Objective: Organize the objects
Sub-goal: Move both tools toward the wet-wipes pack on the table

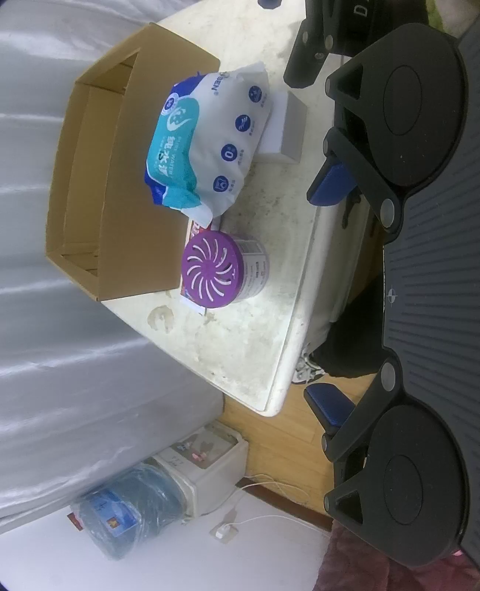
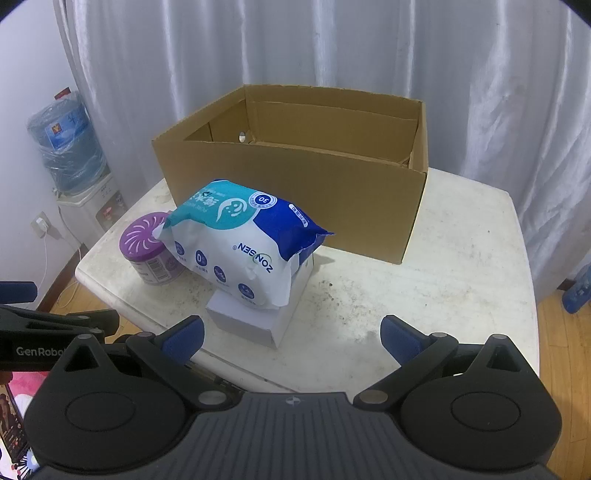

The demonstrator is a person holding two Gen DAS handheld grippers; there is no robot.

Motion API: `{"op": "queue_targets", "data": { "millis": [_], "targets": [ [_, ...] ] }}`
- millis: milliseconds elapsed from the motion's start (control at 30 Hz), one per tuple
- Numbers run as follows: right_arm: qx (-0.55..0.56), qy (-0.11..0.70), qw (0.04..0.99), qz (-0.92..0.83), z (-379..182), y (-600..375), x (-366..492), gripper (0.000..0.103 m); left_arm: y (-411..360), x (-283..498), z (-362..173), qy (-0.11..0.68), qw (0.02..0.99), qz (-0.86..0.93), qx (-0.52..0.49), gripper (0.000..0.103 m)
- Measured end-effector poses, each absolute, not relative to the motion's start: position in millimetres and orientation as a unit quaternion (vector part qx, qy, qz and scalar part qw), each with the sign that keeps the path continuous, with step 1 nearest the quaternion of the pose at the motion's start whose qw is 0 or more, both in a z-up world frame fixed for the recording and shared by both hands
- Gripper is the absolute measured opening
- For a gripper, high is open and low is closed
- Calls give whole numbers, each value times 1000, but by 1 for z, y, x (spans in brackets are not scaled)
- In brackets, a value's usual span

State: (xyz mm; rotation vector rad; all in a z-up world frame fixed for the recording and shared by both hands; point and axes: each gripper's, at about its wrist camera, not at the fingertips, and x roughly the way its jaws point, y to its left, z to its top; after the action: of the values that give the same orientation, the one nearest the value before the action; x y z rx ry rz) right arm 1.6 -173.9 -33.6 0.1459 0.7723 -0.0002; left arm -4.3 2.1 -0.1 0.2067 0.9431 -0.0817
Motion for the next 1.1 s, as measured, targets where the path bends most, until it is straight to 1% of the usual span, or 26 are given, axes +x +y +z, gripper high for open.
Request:
{"op": "queue_targets", "data": {
  "millis": [867,1100],
  "targets": [
    [66,372,926,0,-34,-177,4,103,2,1,-6,464,879,-40,102,103],
    [55,360,931,-2,-29,-190,11,103,-1,4,-3,448,887,-51,100,103]
  ]
}}
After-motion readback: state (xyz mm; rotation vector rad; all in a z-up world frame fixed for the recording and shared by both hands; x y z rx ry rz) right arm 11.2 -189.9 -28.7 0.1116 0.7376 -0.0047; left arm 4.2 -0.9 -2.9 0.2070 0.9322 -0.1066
